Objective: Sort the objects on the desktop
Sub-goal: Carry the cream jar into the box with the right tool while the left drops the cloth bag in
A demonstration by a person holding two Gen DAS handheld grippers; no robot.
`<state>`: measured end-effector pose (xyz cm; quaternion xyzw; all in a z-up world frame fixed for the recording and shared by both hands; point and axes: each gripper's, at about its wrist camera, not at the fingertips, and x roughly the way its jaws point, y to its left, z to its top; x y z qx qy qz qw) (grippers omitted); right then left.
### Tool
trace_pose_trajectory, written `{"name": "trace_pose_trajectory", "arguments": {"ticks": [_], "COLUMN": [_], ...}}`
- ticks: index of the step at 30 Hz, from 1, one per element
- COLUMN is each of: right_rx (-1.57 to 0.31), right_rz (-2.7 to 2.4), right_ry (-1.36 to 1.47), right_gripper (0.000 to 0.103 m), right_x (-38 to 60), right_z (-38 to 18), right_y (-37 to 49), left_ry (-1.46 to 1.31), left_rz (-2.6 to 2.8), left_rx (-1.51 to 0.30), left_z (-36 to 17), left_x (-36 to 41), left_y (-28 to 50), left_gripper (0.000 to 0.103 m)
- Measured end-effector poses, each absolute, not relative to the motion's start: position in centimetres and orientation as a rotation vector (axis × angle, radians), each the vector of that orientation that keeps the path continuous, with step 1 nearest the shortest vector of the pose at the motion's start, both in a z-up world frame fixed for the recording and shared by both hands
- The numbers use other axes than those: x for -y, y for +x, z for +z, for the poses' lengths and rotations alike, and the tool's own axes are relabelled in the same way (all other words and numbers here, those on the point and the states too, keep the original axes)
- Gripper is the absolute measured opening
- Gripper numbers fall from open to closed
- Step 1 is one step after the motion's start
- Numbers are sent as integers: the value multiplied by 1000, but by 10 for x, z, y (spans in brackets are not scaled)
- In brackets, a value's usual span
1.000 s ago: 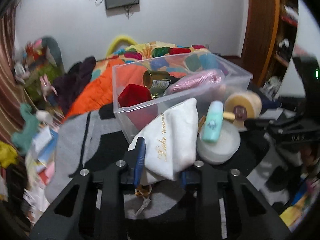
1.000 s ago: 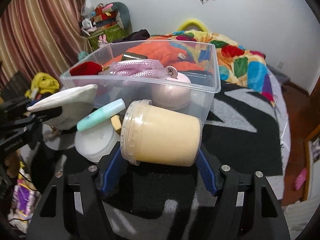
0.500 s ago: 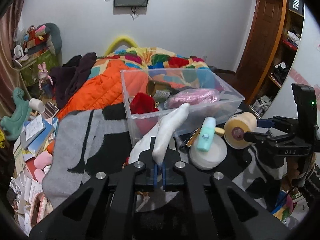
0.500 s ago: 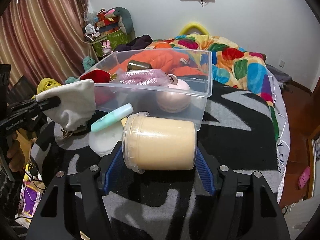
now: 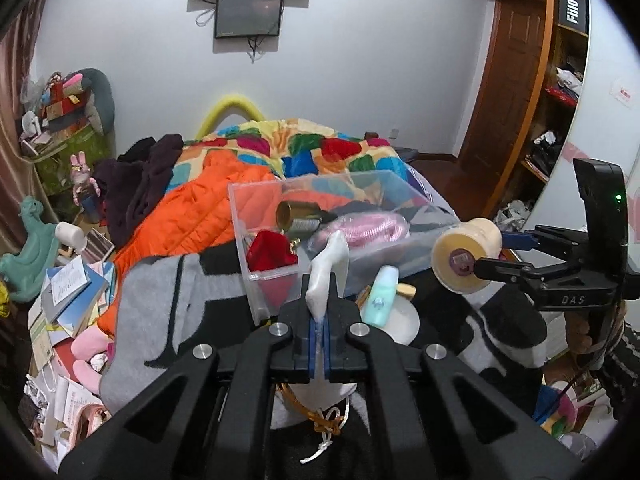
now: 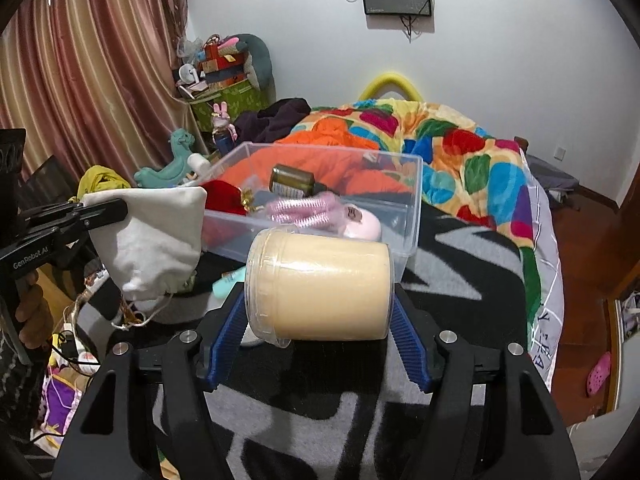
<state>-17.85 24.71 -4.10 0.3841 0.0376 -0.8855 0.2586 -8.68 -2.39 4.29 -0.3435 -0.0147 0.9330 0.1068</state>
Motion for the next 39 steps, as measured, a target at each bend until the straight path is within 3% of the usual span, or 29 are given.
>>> {"name": "trace_pose_trajectory", "arguments": {"ticks": [22, 39], "right_rx": [-38, -2], "right_rz": [-2451, -2416], "right_ry": [971, 1046], "right_gripper": [64, 64], "right_x": [-228, -188], "right_z": [-8, -39], "right_y": [-224, -283], "left_ry": [-948, -1008], "left_rz": [2833, 2739], "left_rx": [118, 253], "left_z": [89, 52], "left_x": [51, 46], "left_y": [-143, -217], "left_gripper": [1, 1]}}
